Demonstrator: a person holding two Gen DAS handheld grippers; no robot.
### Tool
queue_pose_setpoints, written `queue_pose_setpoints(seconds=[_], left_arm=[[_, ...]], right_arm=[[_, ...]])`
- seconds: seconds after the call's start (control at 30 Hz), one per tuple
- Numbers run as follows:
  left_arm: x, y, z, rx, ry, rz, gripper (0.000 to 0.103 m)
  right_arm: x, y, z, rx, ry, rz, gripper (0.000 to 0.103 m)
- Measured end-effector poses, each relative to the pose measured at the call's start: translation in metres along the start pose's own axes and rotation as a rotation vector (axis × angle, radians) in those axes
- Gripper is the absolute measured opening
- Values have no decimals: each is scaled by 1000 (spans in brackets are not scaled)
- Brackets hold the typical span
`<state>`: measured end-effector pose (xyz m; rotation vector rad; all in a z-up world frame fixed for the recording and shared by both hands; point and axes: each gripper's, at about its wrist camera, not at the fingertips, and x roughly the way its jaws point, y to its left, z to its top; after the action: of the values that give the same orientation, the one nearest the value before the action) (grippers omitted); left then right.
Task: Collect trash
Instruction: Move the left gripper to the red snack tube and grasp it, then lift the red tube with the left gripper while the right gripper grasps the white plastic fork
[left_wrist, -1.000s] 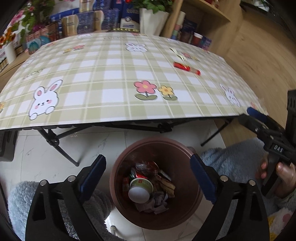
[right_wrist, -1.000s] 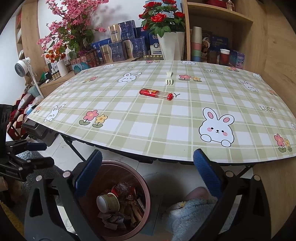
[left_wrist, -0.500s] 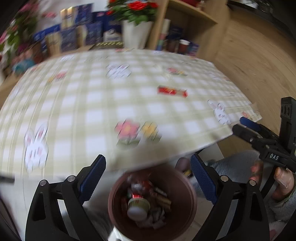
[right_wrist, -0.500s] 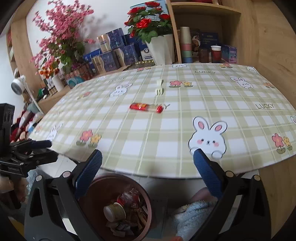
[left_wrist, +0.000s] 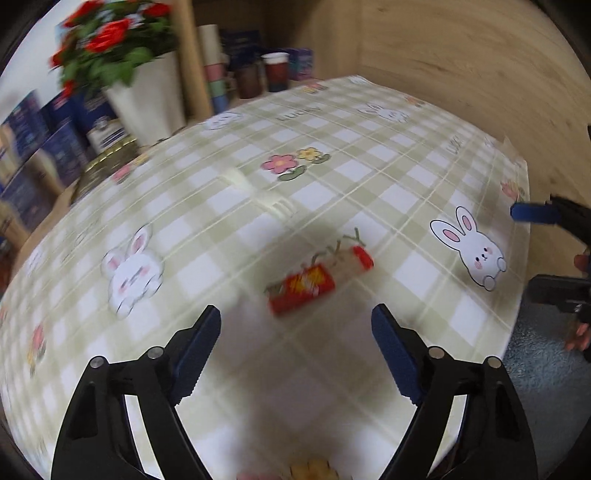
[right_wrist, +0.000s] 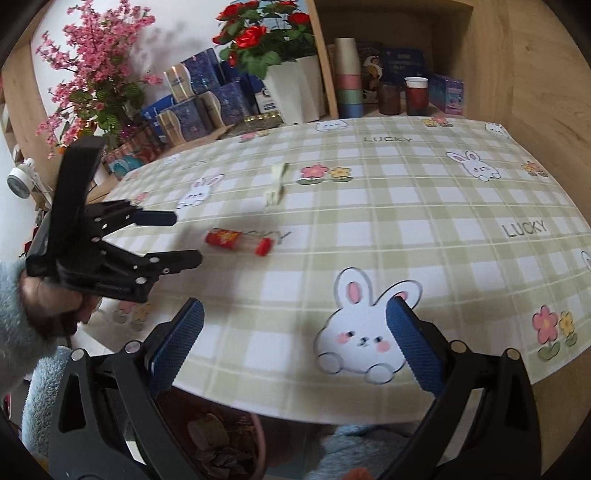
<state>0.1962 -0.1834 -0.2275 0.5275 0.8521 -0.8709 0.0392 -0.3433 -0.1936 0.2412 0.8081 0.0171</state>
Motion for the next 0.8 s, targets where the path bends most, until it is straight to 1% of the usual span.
queue_pose_setpoints(seconds=[0.1,0.2,0.3,0.37,0.4,0.47,0.53,0.6,0.67,0.7,0.73,0.8], left_arm=[[19,-8,8,92,32,5,79],[34,-12,15,139,59,-10,75],[42,-8,23,116,60,-56,72],[44,-6,25,97,60,-86,66],[46,-5,26,85,58,-114,61],[45,-6,25,84,47,-119,55],[42,-9,23,90,40,-120,37],[37,-13,19,94,44,-125,28],[32,-16,12,105,40,-103,25],[28,-16,8,91,39,-86,24],[24,-13,4,68,34,-77,23],[14,-2,-4,-14,12,-73,23]], right_arm=[[4,-10,3,-3,11,-15,97],[8,-20,7,17,11,-21,97],[10,-27,9,37,7,-18,97],[12,-31,11,50,1,-15,97],[13,-32,11,55,0,-14,97],[15,-35,11,68,2,-15,97],[16,-36,11,76,3,-13,97],[17,-36,10,77,4,-9,97],[18,-35,10,71,6,-9,97],[18,-33,11,67,9,-10,97],[19,-32,12,61,11,-12,97],[21,-29,15,51,11,-13,97]])
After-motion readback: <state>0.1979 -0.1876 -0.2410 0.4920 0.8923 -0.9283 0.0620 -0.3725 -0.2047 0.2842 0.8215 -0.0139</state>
